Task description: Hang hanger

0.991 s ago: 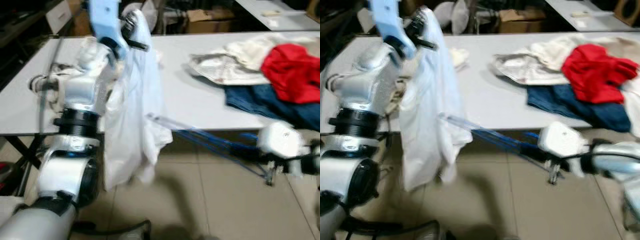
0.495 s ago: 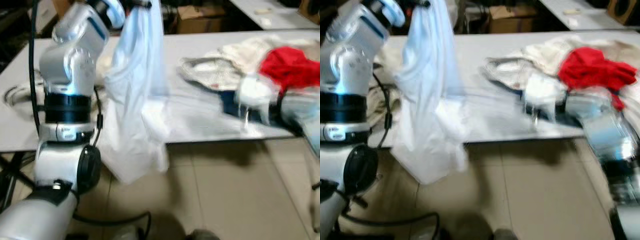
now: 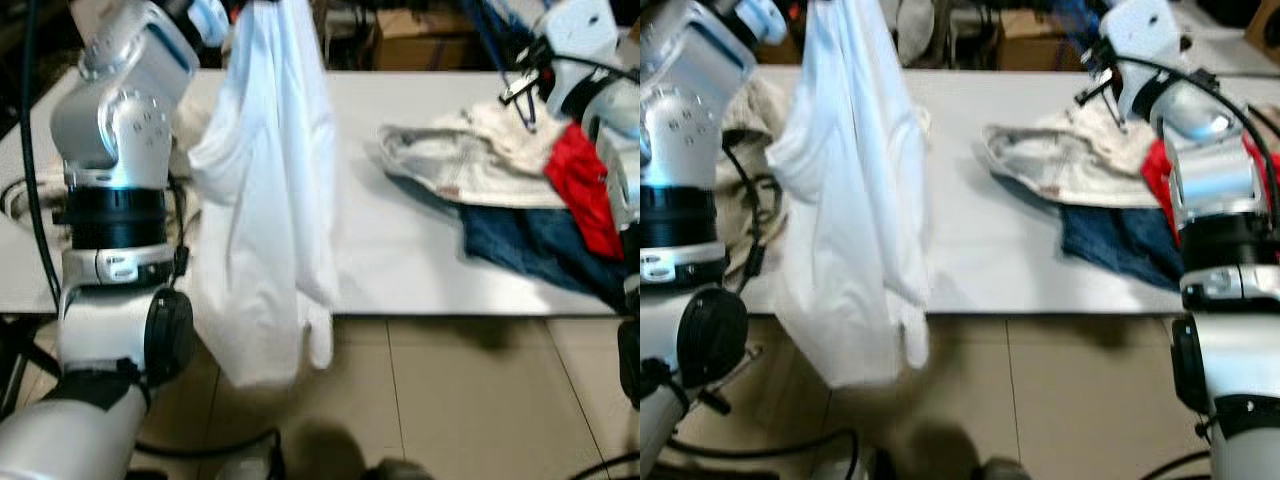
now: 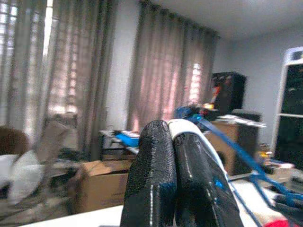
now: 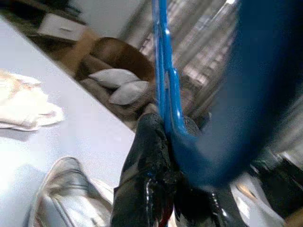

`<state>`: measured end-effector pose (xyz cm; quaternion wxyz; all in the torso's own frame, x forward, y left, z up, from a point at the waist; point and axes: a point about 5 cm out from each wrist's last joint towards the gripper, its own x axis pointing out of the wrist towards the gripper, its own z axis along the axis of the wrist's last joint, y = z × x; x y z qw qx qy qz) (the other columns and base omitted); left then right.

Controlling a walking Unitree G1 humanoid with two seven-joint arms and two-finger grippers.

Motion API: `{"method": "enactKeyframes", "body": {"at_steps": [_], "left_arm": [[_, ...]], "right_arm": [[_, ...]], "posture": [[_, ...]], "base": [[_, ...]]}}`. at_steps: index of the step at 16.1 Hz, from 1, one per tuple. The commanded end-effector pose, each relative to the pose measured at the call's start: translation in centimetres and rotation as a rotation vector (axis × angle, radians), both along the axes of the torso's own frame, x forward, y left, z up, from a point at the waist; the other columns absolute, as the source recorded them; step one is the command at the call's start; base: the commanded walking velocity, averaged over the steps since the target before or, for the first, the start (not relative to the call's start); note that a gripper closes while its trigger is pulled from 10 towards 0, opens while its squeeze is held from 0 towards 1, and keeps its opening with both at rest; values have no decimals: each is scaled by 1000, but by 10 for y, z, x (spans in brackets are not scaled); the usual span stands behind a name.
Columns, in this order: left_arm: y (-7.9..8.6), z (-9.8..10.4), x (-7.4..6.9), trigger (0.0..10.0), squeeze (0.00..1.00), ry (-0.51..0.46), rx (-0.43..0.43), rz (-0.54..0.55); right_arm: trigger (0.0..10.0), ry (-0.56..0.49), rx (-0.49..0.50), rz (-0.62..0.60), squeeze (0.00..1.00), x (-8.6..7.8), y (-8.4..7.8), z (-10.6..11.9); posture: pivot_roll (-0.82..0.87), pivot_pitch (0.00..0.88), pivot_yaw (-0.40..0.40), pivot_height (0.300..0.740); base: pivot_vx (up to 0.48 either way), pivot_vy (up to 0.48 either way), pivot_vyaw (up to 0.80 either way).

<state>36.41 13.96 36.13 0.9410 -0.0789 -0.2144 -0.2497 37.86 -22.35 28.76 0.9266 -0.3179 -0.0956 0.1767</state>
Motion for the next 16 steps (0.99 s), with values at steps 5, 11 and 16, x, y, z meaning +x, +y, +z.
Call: {"method": "enactKeyframes", "body": {"at_steps": [5, 11, 16], "left_arm": [[-10, -100, 31, 10000, 0, 245, 335, 183], [-33, -170, 28, 10000, 0, 460, 328, 98], [-6, -151, 40, 10000, 0, 422, 323, 202]], "right_arm": [[10000, 145, -47, 104, 0, -46, -7, -52], [10000, 293, -31, 265, 0, -122, 1, -73], [10000, 503, -106, 327, 0, -159, -17, -76]], "posture": [[-133, 0, 51, 740], [-168, 0, 88, 740], [-158, 0, 81, 740]], "base": [[341, 0, 0], [89, 0, 0], [0, 0, 0]]}}
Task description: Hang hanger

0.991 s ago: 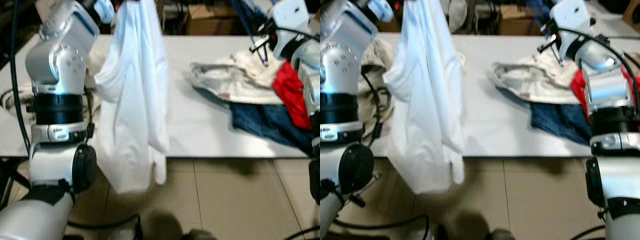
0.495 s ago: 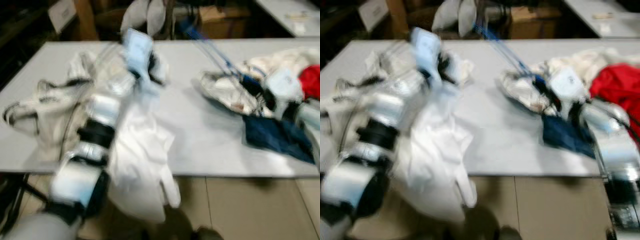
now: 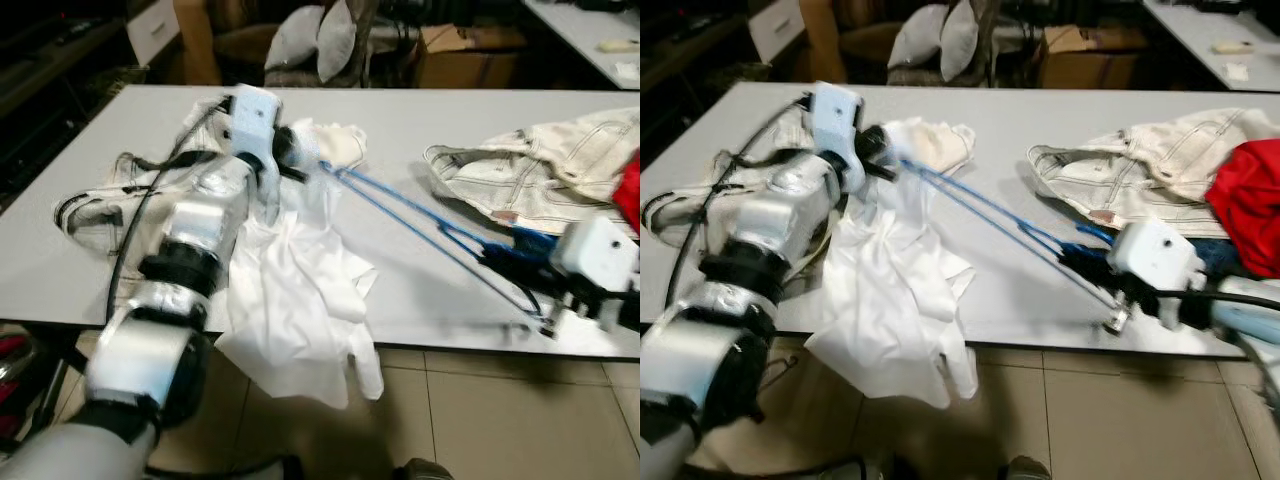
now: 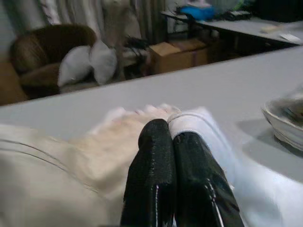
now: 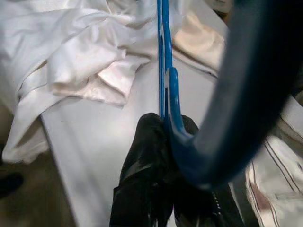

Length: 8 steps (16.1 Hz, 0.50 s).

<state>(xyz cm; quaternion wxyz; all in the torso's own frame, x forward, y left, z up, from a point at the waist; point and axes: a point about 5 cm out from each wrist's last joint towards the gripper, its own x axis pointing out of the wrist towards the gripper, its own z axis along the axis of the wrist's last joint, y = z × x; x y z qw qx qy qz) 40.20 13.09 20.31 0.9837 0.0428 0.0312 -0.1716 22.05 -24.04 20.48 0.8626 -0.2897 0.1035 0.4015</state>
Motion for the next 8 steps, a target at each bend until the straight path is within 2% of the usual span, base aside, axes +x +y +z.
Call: {"method": "enactKeyframes", "body": {"at_steps": [1, 3, 5, 8], "left_arm": [[10, 7, 4, 10000, 0, -17, 0, 58], [22, 13, 8, 10000, 0, -33, -55, 104], [15, 31, 9, 10000, 0, -79, -132, 36], [-4, 52, 9, 10000, 0, -136, -180, -72]], "right_arm": [[10000, 11, 4, 13, 0, -3, -3, 7], [10000, 110, -13, 86, 0, -12, -2, 6], [10000, 151, -32, 134, 0, -11, 4, 1], [10000, 201, -54, 205, 0, -4, 18, -6]], "posture": [[-156, 0, 79, 740], [-152, 0, 71, 740], [-147, 0, 65, 740], [-148, 0, 65, 740]], "base": [[0, 0, 0], [0, 0, 0], [0, 0, 0], [0, 0, 0]]}}
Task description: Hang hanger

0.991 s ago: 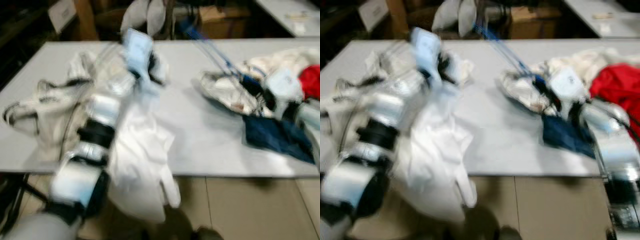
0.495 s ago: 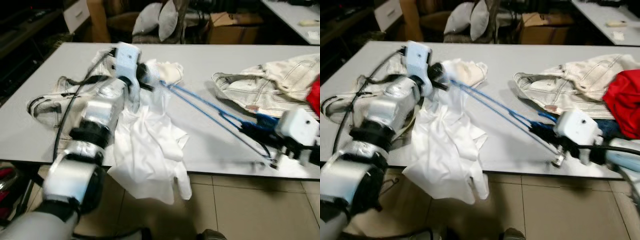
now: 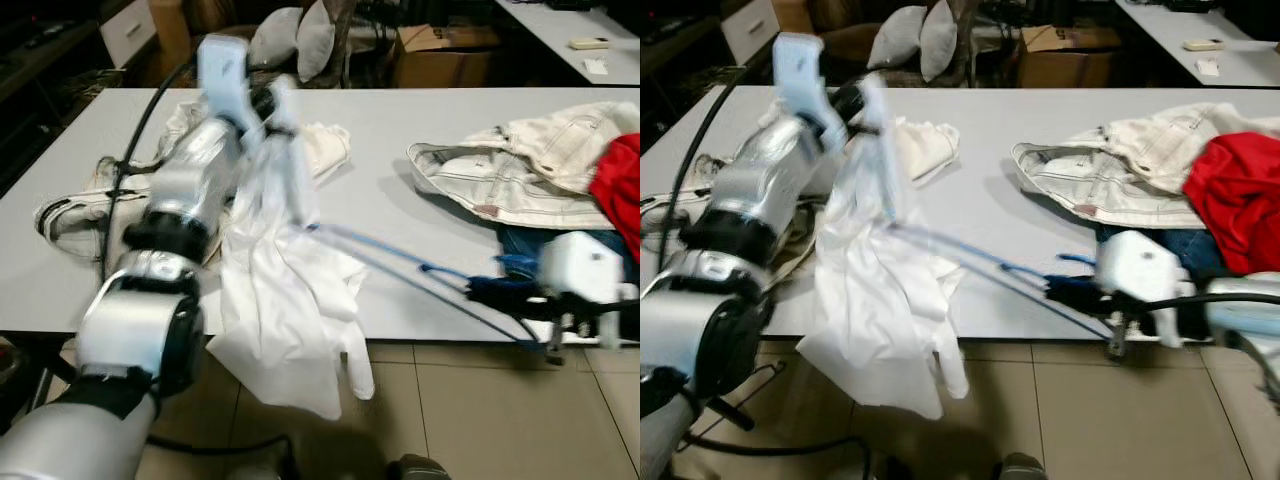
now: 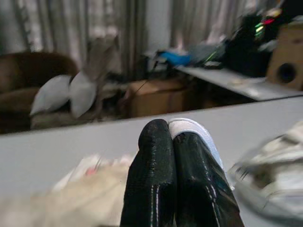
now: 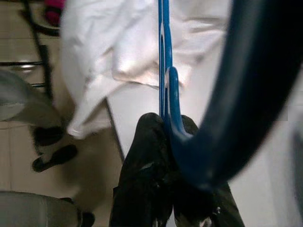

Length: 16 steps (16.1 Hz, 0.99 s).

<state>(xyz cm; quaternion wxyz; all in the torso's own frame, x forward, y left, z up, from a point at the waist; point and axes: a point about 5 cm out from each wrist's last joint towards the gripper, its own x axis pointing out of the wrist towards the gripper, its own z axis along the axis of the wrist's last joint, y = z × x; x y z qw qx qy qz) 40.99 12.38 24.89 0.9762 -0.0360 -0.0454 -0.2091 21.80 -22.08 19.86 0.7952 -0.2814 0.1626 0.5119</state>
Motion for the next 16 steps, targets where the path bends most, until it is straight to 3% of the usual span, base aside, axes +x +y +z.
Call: {"method": "enactKeyframes", "body": {"at_steps": [1, 4, 6, 9, 10, 11, 12, 14, 16], "left_arm": [[-5, 19, 0, 10000, 0, -48, -50, -36], [-26, 83, -19, 10000, 0, -177, -248, -258], [-31, 95, -25, 10000, 0, -188, -268, -311], [-41, 103, -33, 10000, 0, -198, -246, -340], [-40, 109, -37, 10000, 0, -206, -284, -358], [-37, 112, -40, 10000, 0, -222, -300, -362], [-36, 115, -41, 10000, 0, -234, -311, -364], [-29, 125, -51, 10000, 0, -273, -357, -397], [-24, 131, -57, 10000, 0, -309, -384, -404]], "right_arm": [[10000, 26, -50, 13, 0, 3, 1, -6], [10000, -31, -121, -75, 0, 37, 1, -10], [10000, -45, -128, -75, 0, 46, 5, -11], [10000, -119, -125, -98, 0, 74, 16, -12], [10000, -285, -82, -246, 0, 108, 20, 6], [10000, -441, -40, -375, 0, 130, 19, 29], [10000, -508, -9, -430, 0, 138, 18, 41], [10000, -769, 39, -659, 0, 157, -1, 92], [10000, -938, 80, -767, 0, 158, -16, 125]], "posture": [[-153, 0, 67, 740], [-144, 0, 56, 740], [-139, 0, 54, 740], [-136, 0, 48, 740], [-131, 0, 40, 740], [-127, 0, 34, 740], [-121, 0, 28, 740], [-115, 0, 18, 740], [-108, 0, 8, 740]], "base": [[0, 0, 0], [0, 0, 0], [0, 0, 0], [0, 0, 0], [0, 0, 0], [0, 0, 0], [0, 0, 0], [0, 0, 0], [0, 0, 0]]}}
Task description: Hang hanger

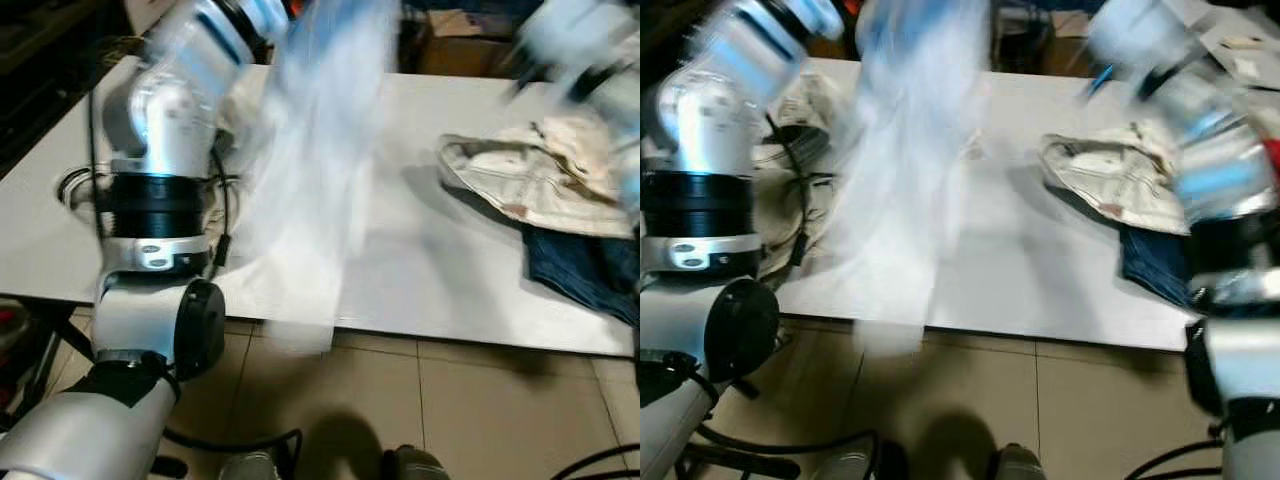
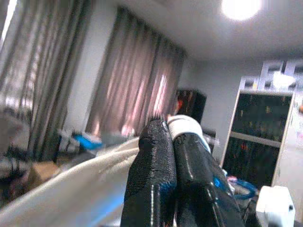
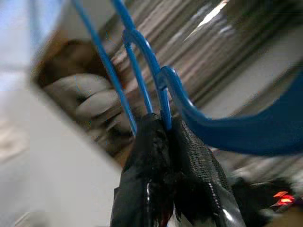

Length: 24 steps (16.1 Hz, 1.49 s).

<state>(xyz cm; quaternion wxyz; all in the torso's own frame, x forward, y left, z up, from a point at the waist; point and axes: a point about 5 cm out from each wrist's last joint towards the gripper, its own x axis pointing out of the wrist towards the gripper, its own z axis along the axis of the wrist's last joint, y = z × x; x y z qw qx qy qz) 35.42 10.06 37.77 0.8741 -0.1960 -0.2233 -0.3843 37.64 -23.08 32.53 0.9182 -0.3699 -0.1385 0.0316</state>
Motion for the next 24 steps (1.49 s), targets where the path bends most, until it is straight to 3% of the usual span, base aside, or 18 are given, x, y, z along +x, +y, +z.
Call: {"method": "enactKeyframes", "body": {"at_steps": [1, 3, 5, 8, 9, 10, 11, 12, 13, 15, 18, 20, 21, 22, 24], "left_arm": [[1, 3, -4, 10000, 0, -15, -4, -4], [3, 1, -4, 10000, 0, -16, 14, 15], [4, -22, 2, 10000, 0, 27, 141, 90], [19, -108, 21, 10000, 0, 236, 549, 335], [28, -132, 21, 10000, 0, 331, 626, 369], [33, -156, 16, 10000, 0, 391, 726, 334], [36, -168, 11, 10000, 0, 408, 788, 300], [39, -185, 2, 10000, 0, 426, 924, 222], [42, -193, -5, 10000, 1000, 450, 983, 140], [48, -184, -12, 10000, 1000, 414, 1056, 40], [58, -182, -37, 10000, 1000, 326, 1275, -202], [65, -174, -41, 10000, 1000, 312, 1258, -228], [71, -167, -42, 10000, 1000, 318, 1199, -224], [80, -155, -39, 10000, 1000, 303, 1109, -167], [85, -132, -24, 10000, 1000, 208, 908, 6]], "right_arm": [[10000, -57, 27, -43, 0, -2, -10, 7], [10000, -45, 4, -16, 0, -1, -8, 2], [10000, 45, -52, 85, 0, -5, 1, -28], [10000, 308, -126, 351, 0, -39, 16, -83], [10000, 414, -134, 441, 0, -57, 20, -97], [10000, 509, -172, 534, 0, -77, 20, -108], [10000, 559, -186, 557, 0, -86, 16, -113], [10000, 639, -240, 601, 0, -101, 9, -117], [10000, 729, -261, 614, 0, -113, 0, -117], [10000, 882, -342, 591, 0, -134, -24, -107], [10000, 931, -372, 522, 0, -143, -47, -82], [10000, 935, -360, 479, 0, -147, -58, -72], [10000, 927, -342, 457, 0, -149, -63, -68], [10000, 878, -323, 417, 0, -147, -66, -65], [10000, 736, -300, 399, 0, -135, -57, -67]], "posture": [[-108, 0, 7, 740], [-110, 0, 9, 740], [-121, 0, 19, 740], [-142, 0, 40, 740], [-142, 0, 40, 740], [-142, 0, 40, 740], [-142, 0, 40, 740], [-153, 0, 50, 740], [-156, 0, 53, 740], [-158, 0, 62, 740], [-160, 0, 66, 740], [-163, 0, 72, 740], [-162, 0, 70, 740], [-161, 0, 66, 740], [-160, 0, 63, 740]], "base": [[0, 0, 0], [0, 0, 0], [0, 0, 0], [0, 0, 0], [0, 0, 0], [0, 0, 0], [0, 0, 0], [0, 0, 0], [0, 0, 0], [0, 0, 0], [0, 0, 0], [0, 0, 0], [0, 0, 0], [0, 0, 0], [0, 0, 0]]}}
